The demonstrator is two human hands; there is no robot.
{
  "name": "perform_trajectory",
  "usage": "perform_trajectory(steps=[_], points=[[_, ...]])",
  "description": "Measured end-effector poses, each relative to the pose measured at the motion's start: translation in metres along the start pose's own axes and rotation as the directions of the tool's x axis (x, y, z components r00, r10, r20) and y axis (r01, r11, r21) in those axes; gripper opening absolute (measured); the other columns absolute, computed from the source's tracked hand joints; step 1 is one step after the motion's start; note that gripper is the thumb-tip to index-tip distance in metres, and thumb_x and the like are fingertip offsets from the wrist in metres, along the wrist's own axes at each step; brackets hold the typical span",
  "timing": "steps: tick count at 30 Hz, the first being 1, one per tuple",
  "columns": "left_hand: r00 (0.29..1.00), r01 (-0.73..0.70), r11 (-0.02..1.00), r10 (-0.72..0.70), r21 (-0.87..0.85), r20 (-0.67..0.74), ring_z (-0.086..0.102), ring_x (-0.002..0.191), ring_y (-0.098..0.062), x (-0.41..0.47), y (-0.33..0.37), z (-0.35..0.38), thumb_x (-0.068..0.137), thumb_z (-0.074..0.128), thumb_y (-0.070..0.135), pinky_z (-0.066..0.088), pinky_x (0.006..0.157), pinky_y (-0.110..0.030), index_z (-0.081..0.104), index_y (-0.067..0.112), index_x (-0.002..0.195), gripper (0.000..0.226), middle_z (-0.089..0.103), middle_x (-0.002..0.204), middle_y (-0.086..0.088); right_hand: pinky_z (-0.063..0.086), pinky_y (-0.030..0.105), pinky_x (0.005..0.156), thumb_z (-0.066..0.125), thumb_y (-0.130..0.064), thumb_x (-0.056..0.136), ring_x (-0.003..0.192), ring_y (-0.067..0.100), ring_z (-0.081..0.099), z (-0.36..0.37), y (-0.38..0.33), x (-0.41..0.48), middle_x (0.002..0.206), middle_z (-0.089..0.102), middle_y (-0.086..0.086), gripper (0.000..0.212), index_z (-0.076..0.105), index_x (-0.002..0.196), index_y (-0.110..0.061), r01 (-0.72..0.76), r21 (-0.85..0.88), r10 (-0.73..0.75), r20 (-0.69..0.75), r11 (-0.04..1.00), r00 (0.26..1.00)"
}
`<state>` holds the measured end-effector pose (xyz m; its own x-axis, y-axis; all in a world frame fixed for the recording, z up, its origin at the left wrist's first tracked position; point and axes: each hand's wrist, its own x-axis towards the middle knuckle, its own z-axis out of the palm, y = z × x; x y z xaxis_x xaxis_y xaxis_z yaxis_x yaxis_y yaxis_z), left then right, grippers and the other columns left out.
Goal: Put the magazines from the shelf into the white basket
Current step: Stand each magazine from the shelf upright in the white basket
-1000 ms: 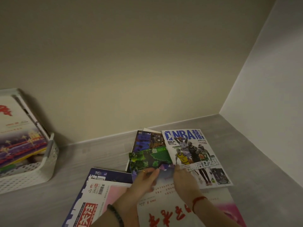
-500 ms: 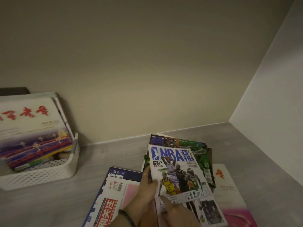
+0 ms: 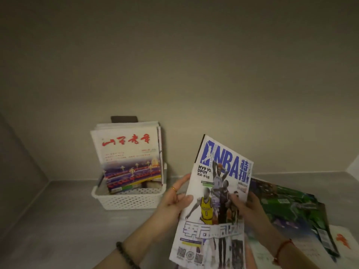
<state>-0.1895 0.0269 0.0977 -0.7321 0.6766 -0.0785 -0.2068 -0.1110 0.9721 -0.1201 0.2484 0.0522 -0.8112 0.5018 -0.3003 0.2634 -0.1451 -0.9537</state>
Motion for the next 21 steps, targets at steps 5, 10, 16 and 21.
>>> perform_trajectory(steps=[5, 10, 16, 21], points=[[0.957, -0.151, 0.986, 0.163, 0.069, -0.242, 0.072, 0.081, -0.015, -0.022, 0.047, -0.091, 0.088, 0.048, 0.001, 0.059, 0.062, -0.027, 0.053, 0.032, 0.111, 0.040, 0.076, 0.094, 0.004, 0.059, 0.030, 0.054, 0.054, 0.005, 0.084, 0.066, 0.020, 0.070, 0.065, -0.049, 0.011, 0.097, 0.065, 0.021, 0.015, 0.058, 0.098, 0.001, 0.203, 0.011, -0.204, 0.082, 0.979, 0.976], [0.805, -0.211, 0.955, 0.290, 0.209, -0.517, 0.068, 0.065, -0.007, -0.011, 0.082, -0.162, 0.088, 0.048, -0.002, 0.057, 0.055, -0.018, 0.054, 0.010, 0.106, 0.023, 0.067, 0.092, -0.006, 0.052, 0.012, 0.050, 0.063, 0.002, 0.079, 0.067, 0.009, 0.063, 0.157, -0.107, 0.028, 0.090, 0.066, 0.008, 0.018, 0.061, 0.097, 0.001, 0.475, -0.079, -0.475, 0.027, 0.876, 0.880], [0.646, -0.133, 0.945, 0.311, 0.298, -0.697, 0.062, 0.071, -0.005, 0.020, 0.087, -0.233, 0.085, 0.057, 0.002, 0.054, 0.052, -0.013, 0.064, 0.012, 0.096, 0.017, 0.066, 0.096, -0.006, 0.049, 0.005, 0.050, 0.060, 0.003, 0.081, 0.069, 0.014, 0.062, 0.227, -0.115, 0.061, 0.090, 0.065, 0.005, 0.020, 0.064, 0.101, 0.005, 0.520, -0.134, -0.522, 0.023, 0.843, 0.852], [0.627, -0.028, 0.967, 0.214, 0.253, -0.749, 0.065, 0.091, -0.033, 0.042, 0.061, -0.265, 0.083, 0.060, 0.002, 0.055, 0.078, -0.043, 0.061, -0.002, 0.112, 0.029, 0.067, 0.109, -0.018, 0.042, -0.001, 0.045, 0.062, -0.002, 0.082, 0.057, -0.003, 0.057, 0.249, -0.088, 0.089, 0.079, 0.065, 0.001, 0.014, 0.069, 0.093, 0.001, 0.467, -0.250, -0.482, 0.001, 0.848, 0.876]])
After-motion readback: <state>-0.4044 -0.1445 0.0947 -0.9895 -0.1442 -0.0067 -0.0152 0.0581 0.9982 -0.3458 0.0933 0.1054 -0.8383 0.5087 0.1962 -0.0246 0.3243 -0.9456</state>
